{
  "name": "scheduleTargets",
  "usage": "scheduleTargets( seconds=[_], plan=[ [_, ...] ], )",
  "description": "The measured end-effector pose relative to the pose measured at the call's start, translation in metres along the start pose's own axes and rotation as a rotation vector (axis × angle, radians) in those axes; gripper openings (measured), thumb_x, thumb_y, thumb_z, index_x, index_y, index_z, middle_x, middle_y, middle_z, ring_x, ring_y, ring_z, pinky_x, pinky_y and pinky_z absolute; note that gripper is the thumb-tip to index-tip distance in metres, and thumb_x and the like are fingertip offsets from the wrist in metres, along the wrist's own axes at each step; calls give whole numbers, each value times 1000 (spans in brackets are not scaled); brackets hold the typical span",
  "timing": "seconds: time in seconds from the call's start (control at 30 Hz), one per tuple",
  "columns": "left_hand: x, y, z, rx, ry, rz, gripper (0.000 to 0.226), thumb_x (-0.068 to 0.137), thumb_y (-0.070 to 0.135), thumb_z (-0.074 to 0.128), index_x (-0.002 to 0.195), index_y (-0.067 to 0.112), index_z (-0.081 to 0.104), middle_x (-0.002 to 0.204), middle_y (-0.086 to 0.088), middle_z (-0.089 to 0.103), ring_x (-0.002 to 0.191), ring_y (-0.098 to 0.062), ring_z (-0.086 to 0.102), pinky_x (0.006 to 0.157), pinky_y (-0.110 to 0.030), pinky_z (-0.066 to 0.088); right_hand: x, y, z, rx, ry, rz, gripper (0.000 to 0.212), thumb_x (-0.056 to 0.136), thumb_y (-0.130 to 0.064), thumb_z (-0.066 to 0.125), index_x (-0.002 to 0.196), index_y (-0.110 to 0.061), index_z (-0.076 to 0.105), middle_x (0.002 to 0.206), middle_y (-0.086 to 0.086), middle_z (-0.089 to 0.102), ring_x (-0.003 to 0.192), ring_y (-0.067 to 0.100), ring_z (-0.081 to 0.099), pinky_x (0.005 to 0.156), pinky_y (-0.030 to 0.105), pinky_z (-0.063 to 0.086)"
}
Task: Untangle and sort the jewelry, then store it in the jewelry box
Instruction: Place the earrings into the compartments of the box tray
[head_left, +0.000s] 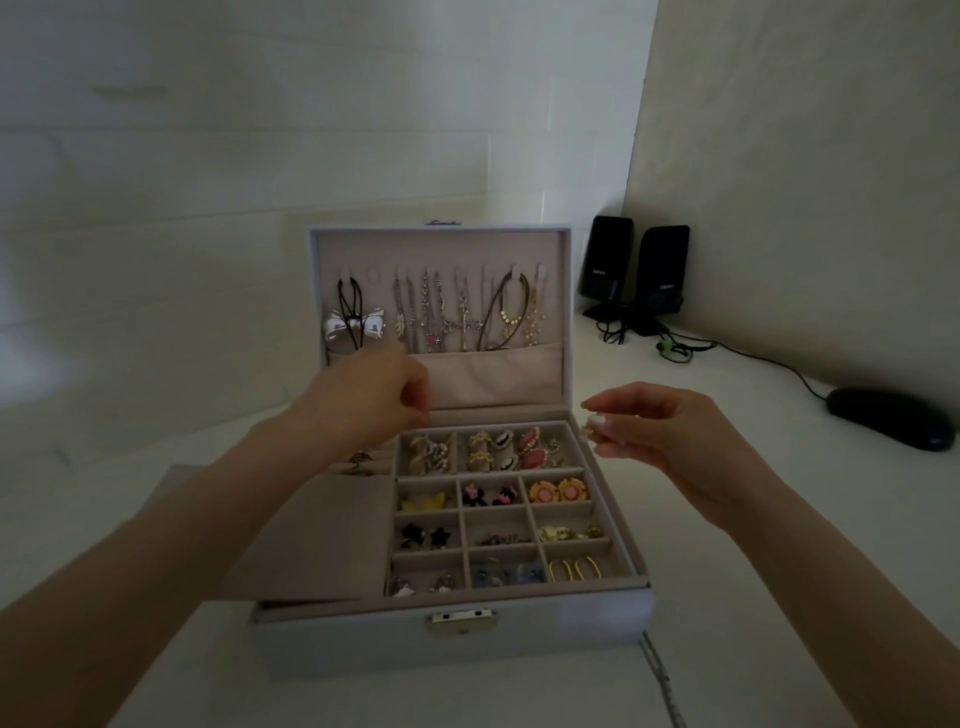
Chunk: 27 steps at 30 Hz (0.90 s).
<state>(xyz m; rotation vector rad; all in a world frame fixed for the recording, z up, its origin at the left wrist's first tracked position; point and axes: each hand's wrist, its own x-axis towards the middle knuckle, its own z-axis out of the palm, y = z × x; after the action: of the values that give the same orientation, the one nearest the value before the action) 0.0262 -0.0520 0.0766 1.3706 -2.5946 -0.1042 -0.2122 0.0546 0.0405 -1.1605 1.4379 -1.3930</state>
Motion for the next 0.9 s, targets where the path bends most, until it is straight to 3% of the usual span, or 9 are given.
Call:
scheduleTargets(
  seconds=[0.07,0.23,0.37,0.43,0.6,0.8,0.9],
  plan=[
    [-1,-6,1,64,-35,-35,18,83,26,67,73,31,53,86,11,54,90,-11,54,73,-26,40,1,-3,1,-11,6,-3,15,84,4,62,92,-5,70,86,11,70,74,16,70,66,19,55],
    [1,-18,-4,47,54,-53,14,83,26,67,79,30,54,88,9,54,91,-13,50,79,-30,43,3,-11,6,-37,1,-22,14,83,3,62,92,-6,70,84,7,70,71,14,70,66,18,56],
    [1,-20,4,-38,-56,1,17,78,30,75,78,30,57,78,14,54,83,-10,54,75,-28,45,4,-12,12,-49,-3,-32,14,83,3,63,92,-6,69,83,8,69,70,13,69,65,18,55],
    [0,-18,10,-72,-111,47,18,76,31,76,82,27,60,83,12,57,85,-10,55,75,-26,44,4,-11,14,-45,-9,-26,15,83,4,62,92,-6,69,85,9,69,69,13,69,63,17,54],
    [1,-15,18,-76,-40,90,17,77,26,76,83,23,60,92,7,57,89,-10,52,73,-25,40,3,-10,17,-54,-16,-27,14,83,3,63,90,-7,69,89,12,69,69,13,69,62,17,54],
    [-13,-24,2,-41,114,7,17,81,35,71,81,24,58,76,14,51,81,-12,51,70,-27,40,-1,-14,20,-62,-30,-39,13,81,2,66,90,-6,70,87,9,68,69,12,70,62,15,53],
    [-33,-39,-11,72,32,-48,26,78,44,71,76,26,51,77,13,49,81,-13,50,69,-28,39,-5,-17,22,-80,-47,-45,13,80,1,67,89,-7,69,84,8,69,69,12,70,61,15,53]
  ],
)
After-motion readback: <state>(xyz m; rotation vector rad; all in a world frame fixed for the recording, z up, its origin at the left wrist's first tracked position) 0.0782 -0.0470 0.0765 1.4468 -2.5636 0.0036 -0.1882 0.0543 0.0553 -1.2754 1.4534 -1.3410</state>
